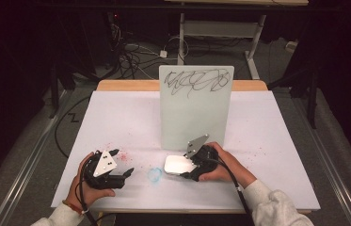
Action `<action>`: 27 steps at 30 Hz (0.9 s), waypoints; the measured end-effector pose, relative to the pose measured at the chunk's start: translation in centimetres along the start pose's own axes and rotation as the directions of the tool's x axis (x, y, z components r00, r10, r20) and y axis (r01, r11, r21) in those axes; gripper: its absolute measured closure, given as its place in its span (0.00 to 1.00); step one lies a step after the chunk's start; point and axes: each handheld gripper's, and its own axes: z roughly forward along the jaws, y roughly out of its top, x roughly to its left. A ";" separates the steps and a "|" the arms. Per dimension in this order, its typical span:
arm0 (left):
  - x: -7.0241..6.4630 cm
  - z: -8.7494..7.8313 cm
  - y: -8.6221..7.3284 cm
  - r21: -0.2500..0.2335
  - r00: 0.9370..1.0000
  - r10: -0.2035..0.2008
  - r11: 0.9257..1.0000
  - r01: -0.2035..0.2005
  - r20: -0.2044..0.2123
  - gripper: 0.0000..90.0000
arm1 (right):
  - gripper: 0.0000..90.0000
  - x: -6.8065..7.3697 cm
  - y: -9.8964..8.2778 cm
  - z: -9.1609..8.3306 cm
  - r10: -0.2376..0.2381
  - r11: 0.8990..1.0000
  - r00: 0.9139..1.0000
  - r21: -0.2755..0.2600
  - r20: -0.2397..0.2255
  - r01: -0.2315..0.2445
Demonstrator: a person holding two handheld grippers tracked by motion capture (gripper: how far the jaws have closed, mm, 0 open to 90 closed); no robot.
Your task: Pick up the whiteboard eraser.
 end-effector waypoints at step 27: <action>0.1 0.3 -0.1 -0.030 0.999 0.040 0.999 -0.040 -0.016 0.22 | 0.34 1.0 -1.2 -5.9 0.029 0.985 0.966 -0.169 0.257 0.016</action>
